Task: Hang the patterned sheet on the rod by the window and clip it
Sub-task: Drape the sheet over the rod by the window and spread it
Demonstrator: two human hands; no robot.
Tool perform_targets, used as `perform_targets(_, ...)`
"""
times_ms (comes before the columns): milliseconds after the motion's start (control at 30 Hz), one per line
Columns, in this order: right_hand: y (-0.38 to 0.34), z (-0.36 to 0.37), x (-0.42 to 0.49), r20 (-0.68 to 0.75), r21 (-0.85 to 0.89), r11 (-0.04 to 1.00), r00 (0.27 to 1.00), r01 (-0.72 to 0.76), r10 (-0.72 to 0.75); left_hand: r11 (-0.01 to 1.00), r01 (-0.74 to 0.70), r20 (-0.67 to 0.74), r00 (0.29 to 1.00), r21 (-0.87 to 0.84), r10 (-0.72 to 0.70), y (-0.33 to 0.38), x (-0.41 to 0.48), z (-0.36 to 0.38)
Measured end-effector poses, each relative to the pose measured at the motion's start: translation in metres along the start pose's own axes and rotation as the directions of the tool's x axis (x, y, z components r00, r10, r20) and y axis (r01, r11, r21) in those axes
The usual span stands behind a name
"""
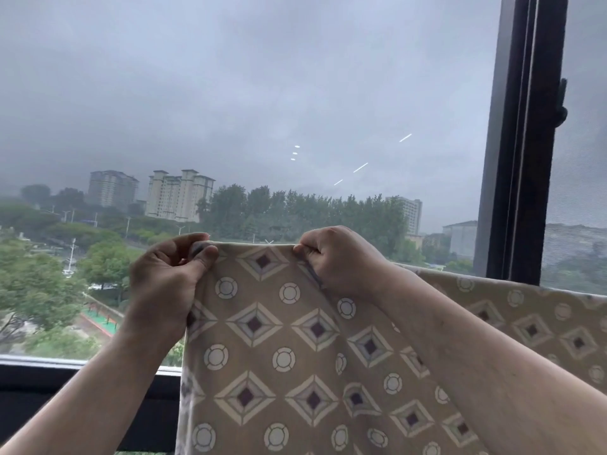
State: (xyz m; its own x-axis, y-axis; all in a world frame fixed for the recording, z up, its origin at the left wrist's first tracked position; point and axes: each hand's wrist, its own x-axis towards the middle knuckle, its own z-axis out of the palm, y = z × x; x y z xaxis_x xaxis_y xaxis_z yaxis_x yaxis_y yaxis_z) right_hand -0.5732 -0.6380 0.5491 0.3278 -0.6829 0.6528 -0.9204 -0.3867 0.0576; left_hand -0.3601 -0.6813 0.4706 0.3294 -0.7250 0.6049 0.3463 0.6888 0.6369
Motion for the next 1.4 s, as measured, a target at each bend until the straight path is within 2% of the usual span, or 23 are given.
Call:
perform_targets(200,-0.010,-0.001,0.004,-0.039,-0.010,1.000,0.999,0.029,-0.029,0.999,-0.050,-0.054,0.997,-0.012,0.049,0.004,0.010,-0.002)
perform_targets(333,-0.009,-0.006,-0.002,0.027,0.006,1.000,1.000,0.005,-0.005,0.998,-0.066,-0.053,0.996,0.009,0.066,0.001,0.015,0.002)
perform_targets(467,0.020,-0.025,-0.026,0.092,-0.044,0.994,0.990,-0.099,0.103,0.997,-0.073,-0.028,0.997,0.015,0.073,-0.001,0.021,0.011)
perform_targets(633,0.083,-0.064,-0.074,0.126,0.022,0.958,0.951,-0.287,0.282,0.995,-0.096,0.009,0.995,-0.001,0.096,-0.001,0.029,0.019)
perform_targets(700,0.097,-0.069,-0.086,0.063,0.102,0.941,0.946,-0.322,0.317,0.995,-0.096,0.015,0.995,0.001,0.096,-0.004,0.030,0.020)
perform_targets(800,0.105,-0.063,-0.085,-0.131,0.161,0.944,0.942,-0.287,0.309,0.998,-0.058,0.028,0.998,-0.012,0.058,-0.007,0.032,0.022)
perform_targets(900,0.109,-0.061,-0.073,-0.323,0.169,0.959,0.906,-0.229,0.274,0.998,-0.057,0.037,0.998,-0.038,0.058,-0.001,0.035,0.026)
perform_targets(1000,0.107,-0.070,-0.059,-0.447,0.146,0.969,0.861,-0.198,0.243,0.995,-0.083,0.058,0.995,-0.053,0.086,0.007,0.038,0.029)
perform_targets(1267,0.086,-0.092,-0.024,-0.543,0.144,0.981,0.818,-0.132,0.190,0.986,-0.146,0.060,0.987,-0.076,0.150,0.017,0.048,0.021)
perform_targets(1400,0.079,-0.087,-0.012,-0.510,0.142,0.983,0.843,-0.114,0.171,0.989,-0.136,0.023,0.990,-0.053,0.137,0.018,0.053,0.019)
